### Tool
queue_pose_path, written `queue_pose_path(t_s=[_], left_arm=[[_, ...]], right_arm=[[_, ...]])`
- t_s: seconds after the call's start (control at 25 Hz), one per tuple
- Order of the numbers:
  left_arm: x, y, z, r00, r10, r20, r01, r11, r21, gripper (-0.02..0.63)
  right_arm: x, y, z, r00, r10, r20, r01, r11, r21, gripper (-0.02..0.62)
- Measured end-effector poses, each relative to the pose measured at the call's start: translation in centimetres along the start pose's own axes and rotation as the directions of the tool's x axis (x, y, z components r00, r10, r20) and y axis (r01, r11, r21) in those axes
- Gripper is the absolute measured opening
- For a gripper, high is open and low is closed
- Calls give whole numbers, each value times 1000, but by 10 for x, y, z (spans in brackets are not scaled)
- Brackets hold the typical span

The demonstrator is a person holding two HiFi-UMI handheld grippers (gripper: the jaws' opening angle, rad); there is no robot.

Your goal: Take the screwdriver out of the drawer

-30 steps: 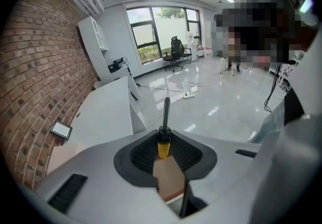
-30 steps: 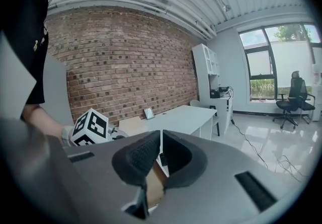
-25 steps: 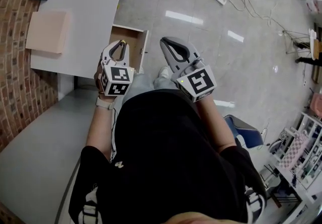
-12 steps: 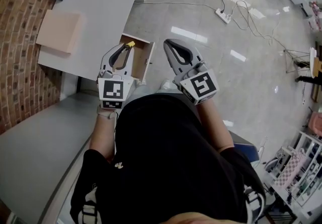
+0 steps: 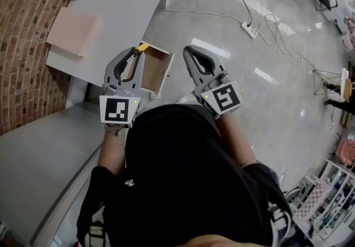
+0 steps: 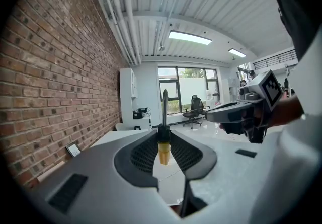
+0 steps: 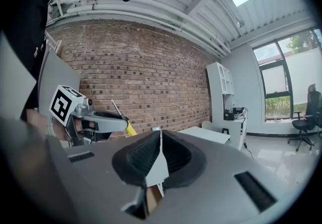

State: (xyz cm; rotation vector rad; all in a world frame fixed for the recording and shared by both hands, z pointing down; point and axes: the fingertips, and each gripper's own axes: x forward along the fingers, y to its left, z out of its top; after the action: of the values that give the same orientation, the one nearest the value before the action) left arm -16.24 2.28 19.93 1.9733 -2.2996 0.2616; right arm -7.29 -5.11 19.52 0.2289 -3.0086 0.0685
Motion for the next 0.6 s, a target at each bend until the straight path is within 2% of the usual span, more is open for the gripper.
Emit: queue_pose_path(t_s=[0.24,0.6], left_arm=[[-3,6,9,999,2,34,-2,1000,-1,80],[1,12,10,999,15,36,-14,1000,-19,80]], right_arm=[[6,0,4,1000,22,1,-22,1000,-3,12],[14,-4,4,999,39,-12,-39,999,-1,12]])
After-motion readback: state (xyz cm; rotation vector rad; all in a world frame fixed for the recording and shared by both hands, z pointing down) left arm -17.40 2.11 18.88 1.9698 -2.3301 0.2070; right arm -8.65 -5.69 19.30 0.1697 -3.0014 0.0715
